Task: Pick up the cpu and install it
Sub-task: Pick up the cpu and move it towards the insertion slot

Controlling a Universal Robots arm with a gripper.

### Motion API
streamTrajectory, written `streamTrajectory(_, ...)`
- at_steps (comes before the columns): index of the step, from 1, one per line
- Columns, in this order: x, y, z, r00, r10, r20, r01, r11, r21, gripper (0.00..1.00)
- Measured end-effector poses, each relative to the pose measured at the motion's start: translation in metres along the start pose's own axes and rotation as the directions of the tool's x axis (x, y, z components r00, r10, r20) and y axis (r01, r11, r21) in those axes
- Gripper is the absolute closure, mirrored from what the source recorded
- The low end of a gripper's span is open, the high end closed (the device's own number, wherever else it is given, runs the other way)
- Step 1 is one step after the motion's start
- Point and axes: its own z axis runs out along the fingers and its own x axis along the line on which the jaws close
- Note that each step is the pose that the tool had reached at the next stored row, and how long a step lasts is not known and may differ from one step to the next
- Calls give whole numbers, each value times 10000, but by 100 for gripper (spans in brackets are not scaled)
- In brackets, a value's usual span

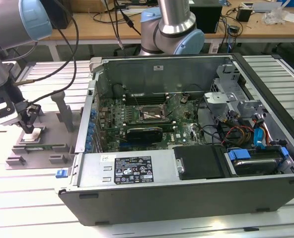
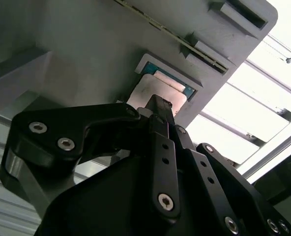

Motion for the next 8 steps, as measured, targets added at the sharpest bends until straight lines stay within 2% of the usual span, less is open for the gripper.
streamTrajectory(1, 0, 0, 1, 10000, -8, 0, 8, 10000, 0, 83)
streamTrajectory(2, 0, 0, 1, 10000, -12, 0, 12, 10000, 0, 83)
streamTrajectory(3, 0, 0, 1, 10000, -19, -1, 19, 10000, 0, 76)
streamTrajectory(4, 0, 0, 2, 10000, -25, 0, 25, 10000, -1, 64)
streamTrajectory(7, 0, 0, 3, 10000, -43, -2, 43, 10000, 0, 46)
streamTrajectory(8, 0, 0, 4, 10000, -49, -2, 49, 10000, -1, 46)
